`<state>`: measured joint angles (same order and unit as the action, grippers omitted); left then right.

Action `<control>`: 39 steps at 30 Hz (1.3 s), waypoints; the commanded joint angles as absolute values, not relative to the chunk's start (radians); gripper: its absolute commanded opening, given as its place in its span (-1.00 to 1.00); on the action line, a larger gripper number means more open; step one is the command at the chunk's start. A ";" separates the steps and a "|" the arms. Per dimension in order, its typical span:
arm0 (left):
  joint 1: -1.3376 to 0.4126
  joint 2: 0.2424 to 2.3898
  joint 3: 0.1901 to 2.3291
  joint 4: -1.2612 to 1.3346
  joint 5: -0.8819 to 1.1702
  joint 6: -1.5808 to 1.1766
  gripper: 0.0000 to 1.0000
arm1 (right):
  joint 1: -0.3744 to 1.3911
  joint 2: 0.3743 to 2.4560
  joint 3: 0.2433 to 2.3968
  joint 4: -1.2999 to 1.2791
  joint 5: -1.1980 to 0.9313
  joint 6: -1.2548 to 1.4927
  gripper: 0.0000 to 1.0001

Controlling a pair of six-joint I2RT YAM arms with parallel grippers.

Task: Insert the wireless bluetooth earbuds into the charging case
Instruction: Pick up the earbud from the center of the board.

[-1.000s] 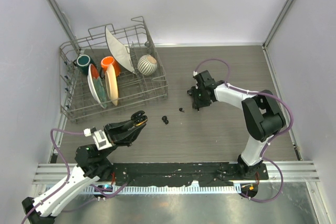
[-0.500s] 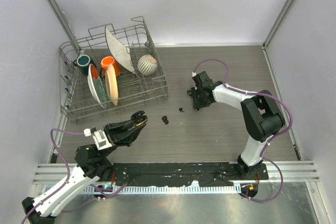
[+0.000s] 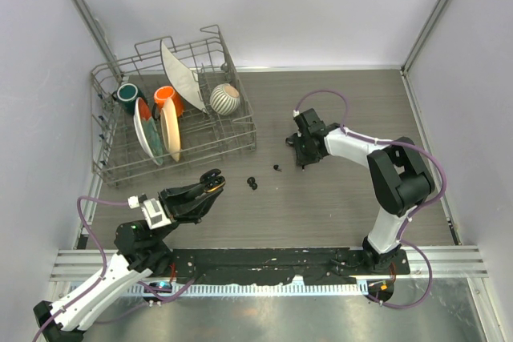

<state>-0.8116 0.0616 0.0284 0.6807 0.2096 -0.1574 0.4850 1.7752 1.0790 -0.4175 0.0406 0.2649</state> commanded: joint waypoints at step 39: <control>-0.815 0.063 -0.023 0.704 0.147 -0.178 -1.00 | 0.928 0.900 0.684 0.367 0.384 0.281 -0.98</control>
